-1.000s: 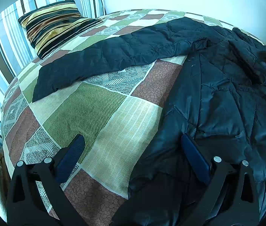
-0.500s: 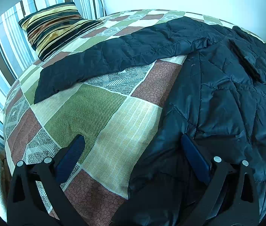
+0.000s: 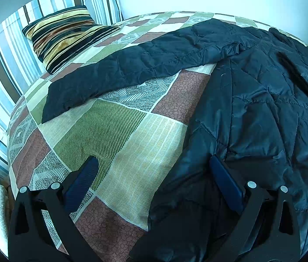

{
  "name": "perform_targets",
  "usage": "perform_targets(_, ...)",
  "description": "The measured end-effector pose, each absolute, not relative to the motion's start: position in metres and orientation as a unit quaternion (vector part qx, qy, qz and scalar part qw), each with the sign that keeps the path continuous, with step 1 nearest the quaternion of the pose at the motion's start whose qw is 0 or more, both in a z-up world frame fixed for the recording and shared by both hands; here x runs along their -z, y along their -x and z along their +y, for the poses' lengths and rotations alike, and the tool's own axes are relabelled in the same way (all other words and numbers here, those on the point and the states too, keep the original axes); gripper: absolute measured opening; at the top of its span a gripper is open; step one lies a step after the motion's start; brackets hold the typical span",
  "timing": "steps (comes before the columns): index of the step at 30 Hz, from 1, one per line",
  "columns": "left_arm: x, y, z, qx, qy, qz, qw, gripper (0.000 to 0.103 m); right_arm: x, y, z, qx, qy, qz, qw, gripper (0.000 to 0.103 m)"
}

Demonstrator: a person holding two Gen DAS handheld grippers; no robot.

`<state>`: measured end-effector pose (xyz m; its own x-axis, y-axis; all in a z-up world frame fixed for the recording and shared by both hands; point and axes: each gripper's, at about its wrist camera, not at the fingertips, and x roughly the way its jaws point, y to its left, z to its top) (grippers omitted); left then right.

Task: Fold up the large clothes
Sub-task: 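Open the right gripper and lay the sleeve flat on the jacket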

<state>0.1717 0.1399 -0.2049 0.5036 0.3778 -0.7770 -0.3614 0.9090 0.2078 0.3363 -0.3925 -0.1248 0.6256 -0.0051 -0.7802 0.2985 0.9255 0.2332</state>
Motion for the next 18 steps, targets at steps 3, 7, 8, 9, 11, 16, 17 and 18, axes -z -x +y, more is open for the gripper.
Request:
perform_targets(3, 0.205, -0.172, 0.14, -0.213, -0.009, 0.45, 0.867, 0.101, 0.128, -0.36, -0.391, 0.083, -0.167, 0.423, 0.887, 0.044)
perform_targets(7, 0.205, -0.171, 0.14, -0.214, -0.011, 0.45, 0.867, 0.101, 0.154, -0.388, -0.391, 0.093, -0.155, 0.459, 0.87, 0.045)
perform_targets(8, 0.205, -0.171, 0.14, -0.214, -0.01, 0.45, 0.867, 0.101, 0.171, -0.397, -0.395, 0.095, -0.161, 0.484, 0.855, 0.045)
perform_targets(9, 0.205, -0.171, 0.14, -0.213, -0.011, 0.45, 0.867, 0.101, 0.178, -0.401, -0.398, 0.096, -0.168, 0.488, 0.851, 0.046)
perform_targets(11, 0.206, -0.171, 0.14, -0.213, -0.011, 0.451, 0.867, 0.101, 0.182, -0.403, -0.4, 0.097, -0.171, 0.483, 0.853, 0.046)
perform_targets(16, 0.206, -0.171, 0.139, -0.213, -0.009, 0.45, 0.867, 0.101, 0.151, -0.382, -0.393, 0.098, -0.157, 0.462, 0.867, 0.046)
perform_targets(17, 0.206, -0.171, 0.139, -0.212, -0.008, 0.451, 0.867, 0.101, 0.146, -0.375, -0.39, 0.099, -0.156, 0.457, 0.87, 0.046)
perform_targets(18, 0.206, -0.171, 0.139, -0.213, -0.009, 0.45, 0.867, 0.101, 0.142, -0.365, -0.388, 0.101, -0.156, 0.452, 0.872, 0.046)
